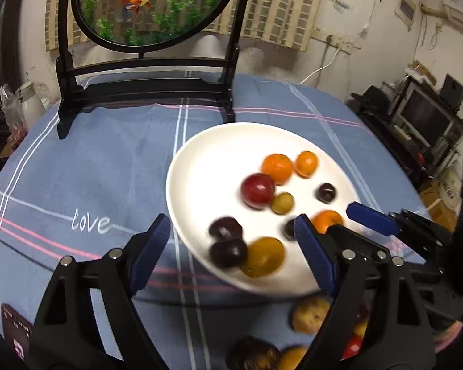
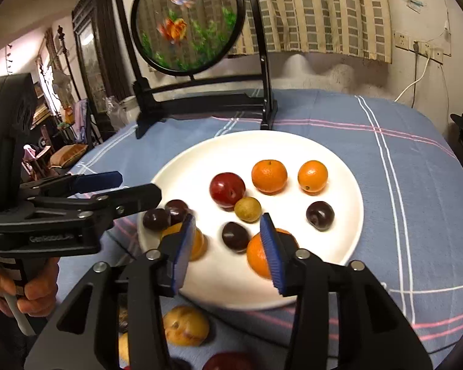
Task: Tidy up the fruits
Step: 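Carry both dark plums over the white plate, lower them and open both tools, then grasp a large dark brown fruit with the left tool while the right tool grasps a red plum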
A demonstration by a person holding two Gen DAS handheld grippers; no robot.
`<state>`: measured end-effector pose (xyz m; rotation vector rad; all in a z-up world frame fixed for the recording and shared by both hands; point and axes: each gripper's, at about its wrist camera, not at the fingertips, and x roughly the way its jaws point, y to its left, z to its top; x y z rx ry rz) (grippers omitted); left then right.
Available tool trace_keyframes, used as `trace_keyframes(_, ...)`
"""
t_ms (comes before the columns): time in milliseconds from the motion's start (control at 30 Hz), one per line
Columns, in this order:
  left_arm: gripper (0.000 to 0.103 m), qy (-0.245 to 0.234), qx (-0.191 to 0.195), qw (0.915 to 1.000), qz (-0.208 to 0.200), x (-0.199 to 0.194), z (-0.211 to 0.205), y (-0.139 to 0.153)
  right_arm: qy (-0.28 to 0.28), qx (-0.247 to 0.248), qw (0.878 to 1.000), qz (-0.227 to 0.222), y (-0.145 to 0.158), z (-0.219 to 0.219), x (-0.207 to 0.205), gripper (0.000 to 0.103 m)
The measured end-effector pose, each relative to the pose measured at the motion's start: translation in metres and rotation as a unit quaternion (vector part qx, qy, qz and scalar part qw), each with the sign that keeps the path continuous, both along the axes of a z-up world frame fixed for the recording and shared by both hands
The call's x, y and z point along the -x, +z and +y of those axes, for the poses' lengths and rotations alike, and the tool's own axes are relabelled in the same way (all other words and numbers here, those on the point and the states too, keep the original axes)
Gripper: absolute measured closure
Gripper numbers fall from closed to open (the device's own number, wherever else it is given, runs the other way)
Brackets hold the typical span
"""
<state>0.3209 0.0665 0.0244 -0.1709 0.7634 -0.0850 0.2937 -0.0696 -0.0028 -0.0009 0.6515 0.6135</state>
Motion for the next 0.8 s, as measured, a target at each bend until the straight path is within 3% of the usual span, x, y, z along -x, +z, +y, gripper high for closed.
trace_keyframes(300, 0.013, -0.021, 0.008, 0.9997, -0.006, 0.066, 0.011, -0.011, 0.011, 0.049, 0.998, 0.040, -0.026, -0.024, 0.049, 0.058)
trace_keyframes(700, 0.013, -0.025, 0.014, 0.9996, 0.004, 0.081, 0.016, -0.021, 0.027, 0.064, 0.992, 0.105, -0.051, -0.026, 0.051, 0.058)
trace_keyframes(800, 0.013, -0.035, 0.015, 0.9992, 0.007, 0.083, 0.014, -0.021, 0.037, 0.058, 0.990, 0.122, -0.058, -0.024, 0.049, 0.063)
